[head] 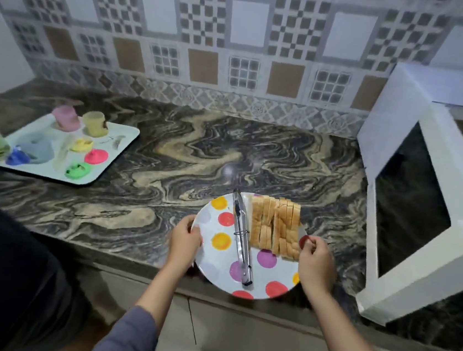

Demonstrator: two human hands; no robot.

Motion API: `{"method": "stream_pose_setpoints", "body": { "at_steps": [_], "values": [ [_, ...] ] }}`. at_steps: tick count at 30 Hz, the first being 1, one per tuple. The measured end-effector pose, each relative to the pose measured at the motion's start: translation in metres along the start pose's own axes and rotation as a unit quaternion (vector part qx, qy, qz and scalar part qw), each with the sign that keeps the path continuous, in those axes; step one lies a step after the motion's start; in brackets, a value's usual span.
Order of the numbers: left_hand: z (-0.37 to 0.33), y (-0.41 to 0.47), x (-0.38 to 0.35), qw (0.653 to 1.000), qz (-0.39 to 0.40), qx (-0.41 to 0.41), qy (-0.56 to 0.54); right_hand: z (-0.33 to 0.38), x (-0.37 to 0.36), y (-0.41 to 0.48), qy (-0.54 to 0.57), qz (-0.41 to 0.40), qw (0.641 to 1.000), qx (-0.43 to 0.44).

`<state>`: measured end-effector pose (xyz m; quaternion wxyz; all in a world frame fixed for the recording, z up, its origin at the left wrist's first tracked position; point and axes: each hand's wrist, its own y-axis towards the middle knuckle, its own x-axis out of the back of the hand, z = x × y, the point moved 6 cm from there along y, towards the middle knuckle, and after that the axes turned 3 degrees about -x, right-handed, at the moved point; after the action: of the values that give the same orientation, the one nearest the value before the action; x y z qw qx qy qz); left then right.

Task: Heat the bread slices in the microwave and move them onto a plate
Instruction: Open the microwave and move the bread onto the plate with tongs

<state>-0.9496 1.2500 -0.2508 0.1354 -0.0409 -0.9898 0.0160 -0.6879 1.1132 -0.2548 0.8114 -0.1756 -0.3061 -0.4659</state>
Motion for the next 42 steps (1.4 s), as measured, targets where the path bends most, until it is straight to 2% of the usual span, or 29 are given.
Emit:
{"method": "stream_pose_setpoints", "body": {
  "at_steps": [10, 14, 20, 22, 25, 28, 31, 34, 36, 39, 42],
  "values": [
    [0.003, 0.058, -0.039, 0.998, 0.046, 0.02, 0.047, 0.003, -0.023, 0.056, -0.07, 0.057, 0.996, -0.023],
    [0.007, 0.068, -0.047, 0.993, 0.05, -0.005, 0.108, 0.005, -0.019, 0.06, -0.095, 0.046, 0.994, -0.031],
    [-0.006, 0.061, -0.051, 0.987, 0.055, -0.055, 0.144, 0.013, -0.007, 0.058, -0.14, 0.036, 0.989, 0.012],
    [-0.005, 0.061, -0.054, 0.984, 0.056, -0.052, 0.159, 0.012, -0.005, 0.057, -0.14, 0.05, 0.989, 0.018],
    [-0.01, 0.053, -0.058, 0.98, 0.028, 0.002, 0.195, 0.015, 0.003, 0.051, -0.132, 0.074, 0.988, 0.006],
    [-0.054, 0.041, -0.078, 0.982, 0.031, -0.062, 0.177, 0.042, 0.026, 0.032, -0.082, 0.07, 0.993, 0.057],
    [-0.115, 0.028, -0.109, 0.981, 0.06, -0.172, 0.072, 0.092, 0.072, 0.001, -0.008, 0.016, 0.983, 0.184],
    [-0.177, 0.002, -0.139, 0.961, 0.12, -0.244, -0.047, 0.133, 0.136, -0.033, 0.025, -0.115, 0.944, 0.309],
    [-0.21, -0.015, -0.16, 0.939, 0.175, -0.276, -0.103, 0.145, 0.177, -0.052, 0.021, -0.206, 0.912, 0.355],
    [-0.243, -0.036, -0.195, 0.908, 0.247, -0.301, -0.154, 0.142, 0.218, -0.065, -0.033, -0.297, 0.884, 0.358],
    [-0.265, -0.062, -0.228, 0.88, 0.308, -0.308, -0.189, 0.118, 0.237, -0.059, -0.102, -0.332, 0.886, 0.307]
  ]
}}
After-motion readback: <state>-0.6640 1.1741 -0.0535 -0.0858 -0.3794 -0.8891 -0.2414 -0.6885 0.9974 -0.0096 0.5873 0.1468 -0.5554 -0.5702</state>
